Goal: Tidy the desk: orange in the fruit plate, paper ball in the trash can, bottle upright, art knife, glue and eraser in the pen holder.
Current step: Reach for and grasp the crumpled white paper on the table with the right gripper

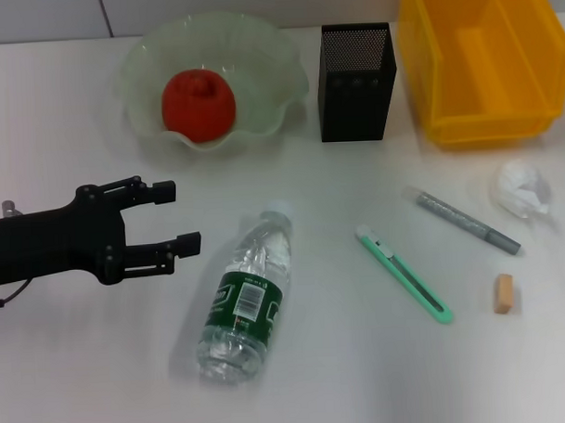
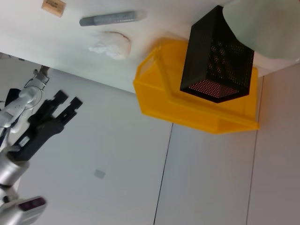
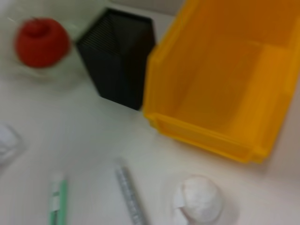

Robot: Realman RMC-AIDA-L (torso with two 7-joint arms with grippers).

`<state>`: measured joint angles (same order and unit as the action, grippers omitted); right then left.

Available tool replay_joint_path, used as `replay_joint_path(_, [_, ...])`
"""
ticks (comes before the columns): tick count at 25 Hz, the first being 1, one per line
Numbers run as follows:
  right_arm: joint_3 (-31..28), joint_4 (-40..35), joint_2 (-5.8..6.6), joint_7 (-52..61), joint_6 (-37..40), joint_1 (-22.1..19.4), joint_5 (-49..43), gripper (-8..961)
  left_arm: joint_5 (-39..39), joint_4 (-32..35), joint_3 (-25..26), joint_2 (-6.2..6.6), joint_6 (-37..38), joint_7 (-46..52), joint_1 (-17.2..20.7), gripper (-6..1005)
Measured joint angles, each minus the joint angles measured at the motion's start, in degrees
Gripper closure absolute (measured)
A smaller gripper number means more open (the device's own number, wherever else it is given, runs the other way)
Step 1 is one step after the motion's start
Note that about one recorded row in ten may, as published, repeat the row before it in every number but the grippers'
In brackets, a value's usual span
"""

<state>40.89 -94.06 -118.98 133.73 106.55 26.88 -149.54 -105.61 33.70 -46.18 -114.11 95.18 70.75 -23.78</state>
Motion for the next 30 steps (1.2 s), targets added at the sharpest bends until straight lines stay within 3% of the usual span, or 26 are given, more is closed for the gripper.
replay_joint_path(5, [4.57, 11.07, 0.0, 4.01, -11.32, 1.65, -1.54, 145, -0.04, -0.07, -0.03, -0.22, -1.03, 0.01, -0.38, 162])
replay_joint_path(13, [5.8, 29.45, 0.36, 4.01, -23.1, 9.42, -4.51, 147, -0.15, -0.13, -0.05, -0.56, -1.94, 0.01, -0.66, 162])
replay_joint_path(25, [10.09, 38.48, 0.36, 5.47, -27.53, 14.07, -10.31, 151, -0.21, -0.31, -0.15, -0.98, -2.99, -0.4, 0.06, 163])
replay_joint_path(30, [11.0, 38.62, 0.17, 5.5, -28.0, 13.96, -10.49, 228, -0.21, -0.93, -0.07, -1.02, -3.15, -0.79, 0.22, 163])
